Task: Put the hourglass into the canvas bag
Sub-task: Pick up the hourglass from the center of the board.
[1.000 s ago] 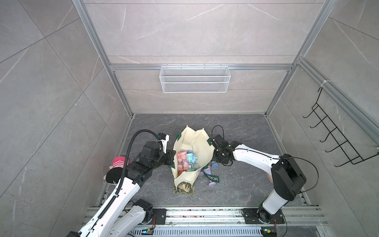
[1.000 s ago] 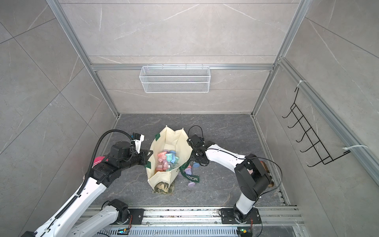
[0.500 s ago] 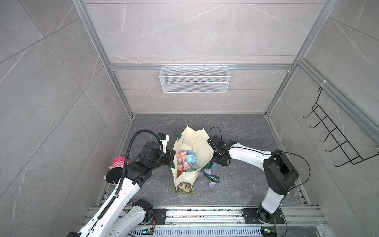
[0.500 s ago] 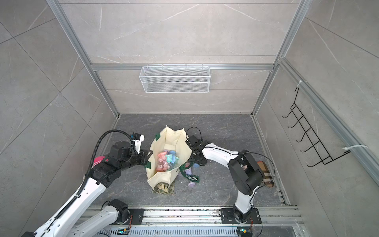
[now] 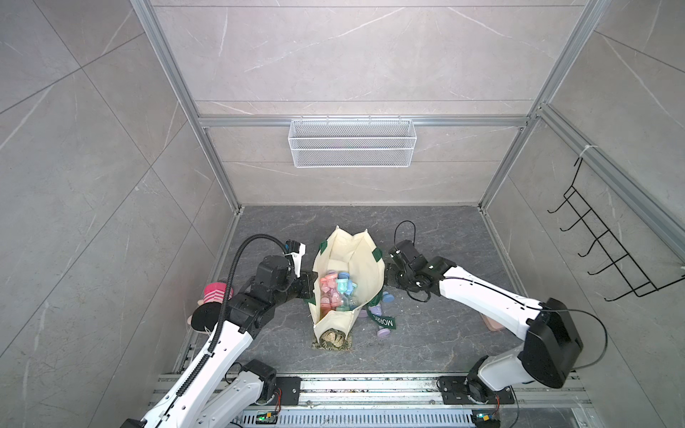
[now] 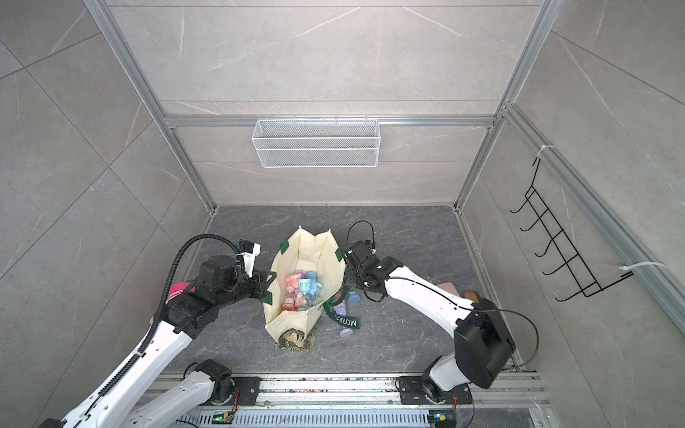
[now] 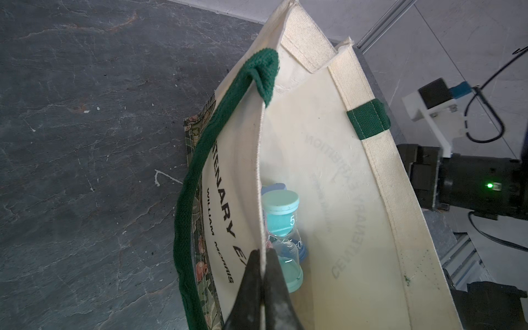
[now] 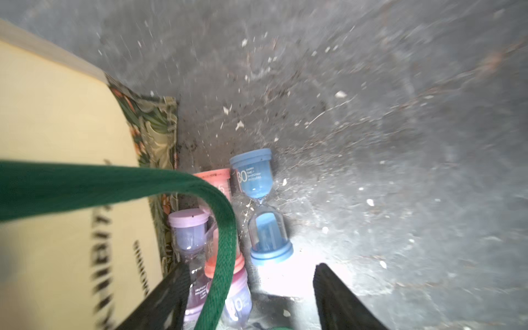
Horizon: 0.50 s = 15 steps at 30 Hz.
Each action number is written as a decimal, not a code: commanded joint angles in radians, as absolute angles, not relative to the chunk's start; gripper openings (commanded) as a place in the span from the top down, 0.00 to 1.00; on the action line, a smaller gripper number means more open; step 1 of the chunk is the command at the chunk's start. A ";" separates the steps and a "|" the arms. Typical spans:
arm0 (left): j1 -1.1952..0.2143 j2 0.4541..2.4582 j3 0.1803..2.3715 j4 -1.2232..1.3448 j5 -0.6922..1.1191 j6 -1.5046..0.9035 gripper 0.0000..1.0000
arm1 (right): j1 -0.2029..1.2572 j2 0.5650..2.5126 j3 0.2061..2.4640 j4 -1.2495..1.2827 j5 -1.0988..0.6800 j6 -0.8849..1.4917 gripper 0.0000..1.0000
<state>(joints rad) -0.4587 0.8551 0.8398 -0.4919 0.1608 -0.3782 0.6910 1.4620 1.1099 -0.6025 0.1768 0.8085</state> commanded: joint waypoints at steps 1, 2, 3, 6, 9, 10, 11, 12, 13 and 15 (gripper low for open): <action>-0.463 0.833 0.859 -0.446 0.193 -0.367 1.00 | 0.674 1.437 1.086 -0.678 0.251 0.836 0.28; -0.463 0.832 0.859 -0.447 0.193 -0.367 1.00 | 0.664 1.440 1.084 -0.681 0.249 0.837 0.28; -0.463 0.833 0.859 -0.446 0.192 -0.368 1.00 | 0.651 1.448 1.081 -0.680 0.236 0.838 0.28; -0.463 0.833 0.859 -0.446 0.191 -0.367 1.00 | 0.617 1.516 1.094 -0.671 0.159 0.829 0.29; -0.463 0.833 0.858 -0.446 0.192 -0.368 1.00 | 0.614 1.606 1.116 -0.646 0.104 0.810 0.30; -0.462 0.833 0.859 -0.447 0.191 -0.367 1.00 | 0.614 1.631 1.117 -0.627 0.084 0.807 0.30; -0.463 0.831 0.858 -0.447 0.191 -0.368 1.00 | 0.614 1.652 1.113 -0.607 0.064 0.807 0.30; -0.462 0.830 0.857 -0.448 0.190 -0.367 1.00 | 0.614 1.665 1.110 -0.591 0.054 0.805 0.30; -0.463 0.830 0.857 -0.447 0.190 -0.367 1.00 | 0.614 1.677 1.109 -0.575 0.037 0.800 0.30; -0.463 0.830 0.858 -0.446 0.191 -0.367 1.00 | 0.616 1.698 1.109 -0.552 0.016 0.781 0.30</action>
<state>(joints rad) -0.4587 0.8551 0.8398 -0.4919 0.1608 -0.3782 0.6109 1.6836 1.1046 -0.5968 0.0708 0.8101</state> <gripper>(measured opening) 0.050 0.696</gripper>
